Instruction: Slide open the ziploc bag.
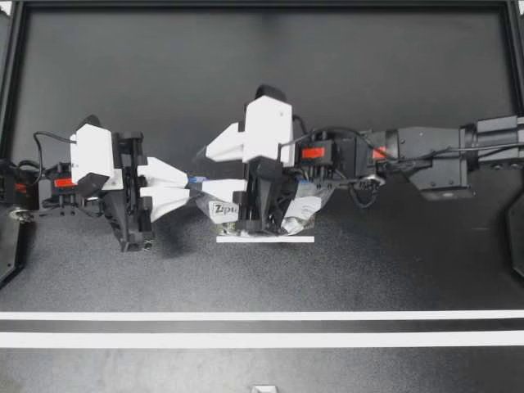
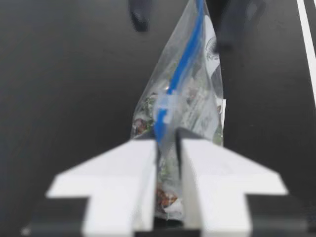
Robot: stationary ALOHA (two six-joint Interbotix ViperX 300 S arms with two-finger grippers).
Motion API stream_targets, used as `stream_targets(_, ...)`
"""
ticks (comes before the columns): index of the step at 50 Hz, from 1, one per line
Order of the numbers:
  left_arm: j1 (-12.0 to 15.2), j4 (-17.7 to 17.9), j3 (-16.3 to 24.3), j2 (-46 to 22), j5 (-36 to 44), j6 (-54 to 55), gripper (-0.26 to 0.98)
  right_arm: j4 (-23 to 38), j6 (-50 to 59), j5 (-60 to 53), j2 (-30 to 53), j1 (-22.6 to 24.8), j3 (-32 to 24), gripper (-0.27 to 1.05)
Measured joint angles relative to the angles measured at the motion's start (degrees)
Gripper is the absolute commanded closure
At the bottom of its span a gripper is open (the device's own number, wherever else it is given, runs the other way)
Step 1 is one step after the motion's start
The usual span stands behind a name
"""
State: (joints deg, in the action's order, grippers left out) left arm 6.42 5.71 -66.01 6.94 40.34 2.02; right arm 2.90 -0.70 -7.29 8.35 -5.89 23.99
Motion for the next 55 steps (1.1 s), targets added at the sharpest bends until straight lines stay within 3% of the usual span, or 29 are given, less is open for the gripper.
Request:
stream_targets(6,-0.1,0.0,0.0,0.0,0.0,0.0,0.87,0.0,0.0,0.4,0.6,0.2,0.0,0.23)
stream_targets(36,-0.2,-0.4,0.0,1.2,-0.2,-0.5,0.87,0.0,0.0,5.8,3.4,0.2,-2.5,0.27)
stream_targets(55,-0.3,-0.4,0.0,1.2,-0.3,-0.4,0.87,0.0,0.0,9.1,3.3,0.2,-2.5,0.5)
